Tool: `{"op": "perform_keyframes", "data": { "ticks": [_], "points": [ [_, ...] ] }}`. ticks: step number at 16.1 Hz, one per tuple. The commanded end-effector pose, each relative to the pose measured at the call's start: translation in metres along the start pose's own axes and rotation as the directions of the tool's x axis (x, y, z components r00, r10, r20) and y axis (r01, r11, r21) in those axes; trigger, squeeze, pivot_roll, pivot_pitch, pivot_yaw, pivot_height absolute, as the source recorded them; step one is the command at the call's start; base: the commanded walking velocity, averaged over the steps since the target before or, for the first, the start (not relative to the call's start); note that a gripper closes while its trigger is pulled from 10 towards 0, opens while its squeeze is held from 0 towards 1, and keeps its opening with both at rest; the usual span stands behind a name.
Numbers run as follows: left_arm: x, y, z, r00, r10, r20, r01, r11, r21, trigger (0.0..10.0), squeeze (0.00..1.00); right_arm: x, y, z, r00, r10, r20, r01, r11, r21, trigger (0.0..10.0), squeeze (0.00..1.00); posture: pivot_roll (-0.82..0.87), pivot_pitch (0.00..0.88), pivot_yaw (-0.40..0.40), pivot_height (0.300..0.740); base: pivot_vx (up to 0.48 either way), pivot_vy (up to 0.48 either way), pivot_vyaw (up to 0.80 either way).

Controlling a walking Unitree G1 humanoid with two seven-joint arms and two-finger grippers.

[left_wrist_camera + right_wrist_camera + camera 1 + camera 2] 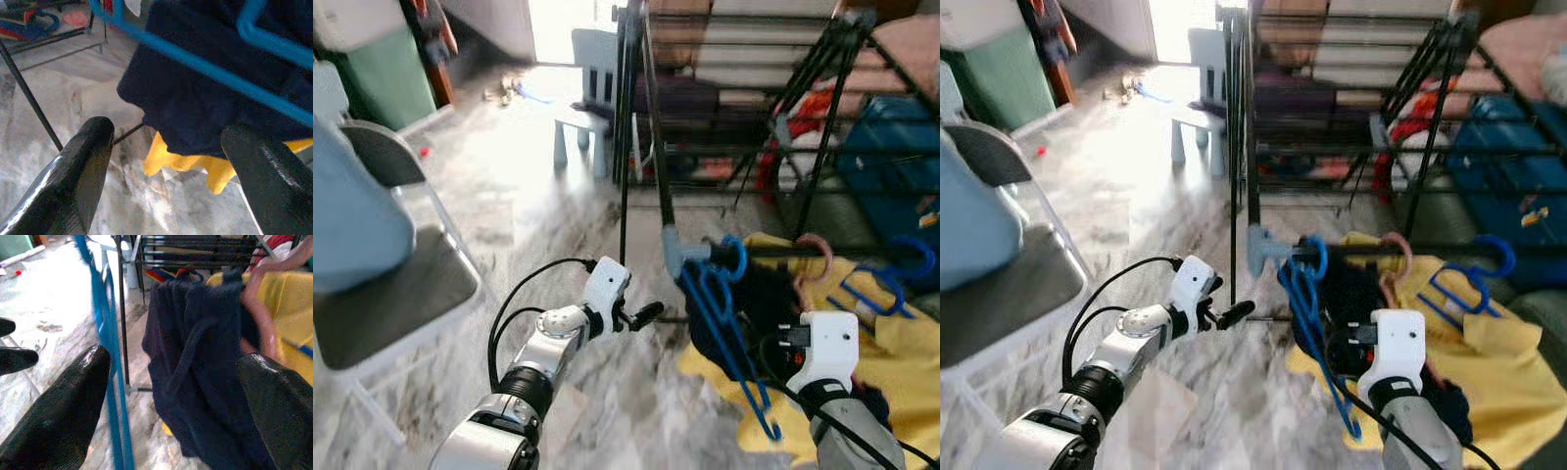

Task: Hang hanger

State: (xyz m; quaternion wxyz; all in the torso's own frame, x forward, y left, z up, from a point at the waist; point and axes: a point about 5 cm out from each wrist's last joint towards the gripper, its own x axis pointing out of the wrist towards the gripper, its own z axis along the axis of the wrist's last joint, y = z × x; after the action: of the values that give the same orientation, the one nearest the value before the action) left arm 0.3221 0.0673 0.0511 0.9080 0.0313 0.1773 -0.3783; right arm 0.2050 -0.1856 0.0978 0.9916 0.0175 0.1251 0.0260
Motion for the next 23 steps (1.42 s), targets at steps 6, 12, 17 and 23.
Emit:
{"op": "perform_keyframes", "data": {
  "ticks": [6, 12, 17, 23],
  "points": [
    [0.001, 0.000, 0.002, 1.000, 0.003, -0.001, -0.003, 1.000, 0.021, 10.0, 0.00, 0.002, -0.003, -0.003, 1.000, -0.005, -0.012, 0.005, 1.000, -0.007, 10.0, 0.00, -0.07, 0.000, -0.027, 0.740, -0.341, 0.000, 0.00],
    [0.001, 0.000, 0.001, 1.000, 0.002, -0.004, -0.002, 1.000, 0.024, 10.0, 0.00, 0.002, -0.004, -0.004, 1.000, -0.016, -0.011, 0.016, 1.000, -0.007, 10.0, 0.00, -0.07, 0.000, -0.026, 0.740, -0.342, 0.000, 0.00],
    [0.000, 0.001, 0.001, 1.000, 0.013, -0.005, -0.013, 1.000, 0.020, 10.0, 0.00, 0.006, -0.001, -0.004, 1.000, -0.020, -0.005, 0.020, 1.000, -0.002, 10.0, 0.00, -0.07, 0.000, -0.026, 0.740, -0.349, 0.000, 0.00],
    [0.000, 0.000, -0.003, 1.000, 0.013, -0.011, -0.013, 1.000, 0.023, 10.0, 0.00, 0.010, 0.001, -0.009, 1.000, -0.020, -0.007, 0.020, 1.000, 0.013, 10.0, 0.00, -0.05, 0.000, -0.029, 0.740, -0.229, 0.000, 0.00]
  ]
}}
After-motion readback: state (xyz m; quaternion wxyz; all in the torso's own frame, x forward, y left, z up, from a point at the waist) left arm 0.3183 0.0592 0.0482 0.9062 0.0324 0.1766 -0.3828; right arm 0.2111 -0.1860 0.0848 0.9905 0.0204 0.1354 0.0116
